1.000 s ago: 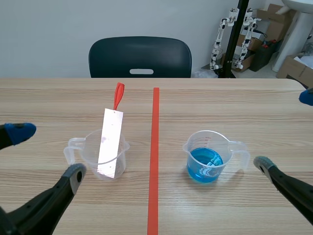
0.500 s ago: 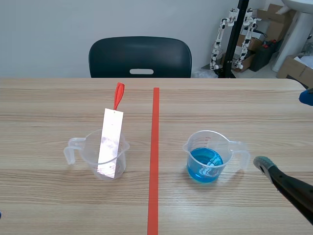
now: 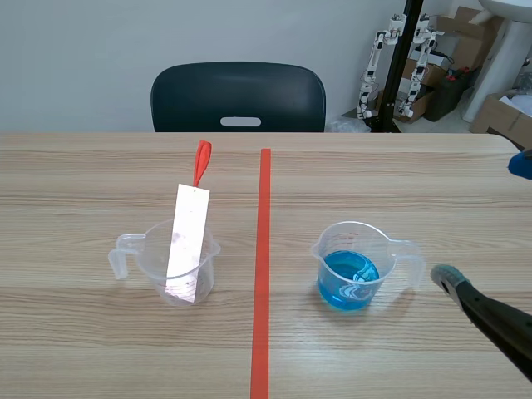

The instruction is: Do the redox reaction experiment. lift the metal plate out of the left beaker

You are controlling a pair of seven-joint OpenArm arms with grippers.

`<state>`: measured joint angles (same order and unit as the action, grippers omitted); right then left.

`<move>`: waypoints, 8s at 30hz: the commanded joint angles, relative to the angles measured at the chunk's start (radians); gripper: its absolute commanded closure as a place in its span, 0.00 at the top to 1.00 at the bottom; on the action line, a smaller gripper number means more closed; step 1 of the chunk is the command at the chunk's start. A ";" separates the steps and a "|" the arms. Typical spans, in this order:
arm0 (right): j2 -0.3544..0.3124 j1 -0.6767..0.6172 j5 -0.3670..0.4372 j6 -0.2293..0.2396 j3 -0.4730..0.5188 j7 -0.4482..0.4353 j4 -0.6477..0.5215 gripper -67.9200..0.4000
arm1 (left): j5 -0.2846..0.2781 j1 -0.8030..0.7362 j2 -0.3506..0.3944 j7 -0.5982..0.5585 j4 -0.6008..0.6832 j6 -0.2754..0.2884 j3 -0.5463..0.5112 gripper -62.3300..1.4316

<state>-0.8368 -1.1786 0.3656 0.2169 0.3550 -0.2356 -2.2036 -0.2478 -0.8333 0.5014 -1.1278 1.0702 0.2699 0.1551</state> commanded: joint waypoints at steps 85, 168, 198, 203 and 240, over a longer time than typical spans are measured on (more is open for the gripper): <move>0.415 1.347 0.206 0.113 -0.949 0.299 0.692 1.00 | 0.103 0.072 -0.074 -0.276 -0.074 -0.179 0.001 1.00; 0.721 1.667 0.282 0.087 -1.260 0.351 1.197 0.13 | 0.102 0.072 -0.071 -0.320 -0.074 -0.204 0.001 1.00; 0.622 1.666 0.206 0.330 -1.259 0.295 1.047 0.02 | 0.102 0.072 -0.071 -0.320 -0.074 -0.203 0.001 1.00; 0.599 1.665 0.206 0.359 -1.259 0.290 0.995 0.02 | 0.102 0.072 -0.071 -0.320 -0.074 -0.203 0.001 1.00; 0.510 1.762 0.578 0.321 -1.141 0.695 0.524 0.01 | 0.102 0.072 -0.071 -0.320 -0.074 -0.203 0.001 1.00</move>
<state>-0.3290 0.5556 0.9337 0.5385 -0.7975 0.4770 -1.6634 -0.1398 -0.7586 0.4297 -1.4326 0.9852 0.0635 0.1589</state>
